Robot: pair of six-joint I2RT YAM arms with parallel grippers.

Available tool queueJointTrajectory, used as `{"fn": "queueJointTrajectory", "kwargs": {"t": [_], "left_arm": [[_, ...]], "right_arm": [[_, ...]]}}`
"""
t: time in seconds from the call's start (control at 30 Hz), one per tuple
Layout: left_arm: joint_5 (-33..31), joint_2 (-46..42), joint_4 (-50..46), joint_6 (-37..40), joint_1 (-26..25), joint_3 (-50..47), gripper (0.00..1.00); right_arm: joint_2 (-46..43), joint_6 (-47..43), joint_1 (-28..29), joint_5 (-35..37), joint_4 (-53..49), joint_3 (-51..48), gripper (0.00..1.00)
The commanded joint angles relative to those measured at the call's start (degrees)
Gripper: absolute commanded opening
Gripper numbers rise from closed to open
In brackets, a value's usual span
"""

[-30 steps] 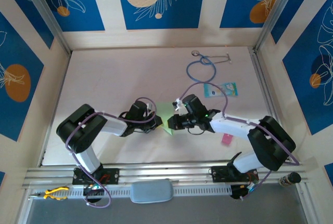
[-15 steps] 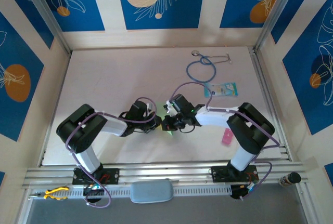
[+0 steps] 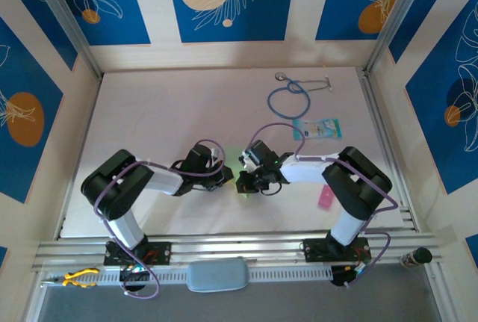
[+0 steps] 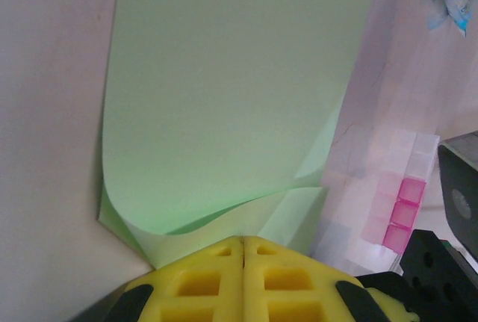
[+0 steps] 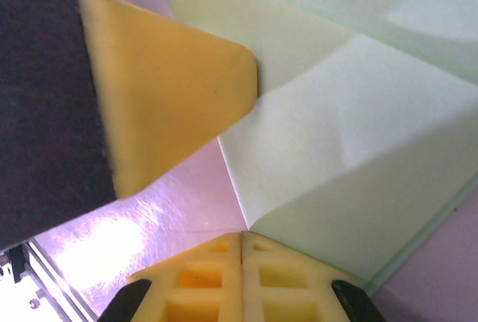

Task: Fold a paper plane with a square sheet of paper (pick it up from the middle)
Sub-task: Third fold the triangle at the center of the table.

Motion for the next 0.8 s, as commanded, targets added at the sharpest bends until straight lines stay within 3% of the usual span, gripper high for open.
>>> {"fn": "queueJointTrajectory", "kwargs": {"t": [0.0, 0.2, 0.43, 0.77], "left_arm": [[-1.9, 0.7, -3.3, 1.4, -0.5, 0.3, 0.0], [-1.9, 0.6, -3.4, 1.5, -0.5, 0.3, 0.0], [-1.9, 0.6, -3.5, 1.4, -0.5, 0.4, 0.0], [-2.2, 0.6, -4.2, 1.8, -0.5, 0.4, 0.0]], "right_arm": [[-2.8, 0.5, 0.2, -0.2, -1.8, -0.7, 0.03], [-4.4, -0.6, 1.0, -2.2, -1.2, 0.7, 0.03], [-0.2, -0.9, 1.8, -0.8, -1.6, 2.6, 0.06], [-0.6, -0.3, 0.6, 2.7, -1.6, -2.4, 0.06]]}}
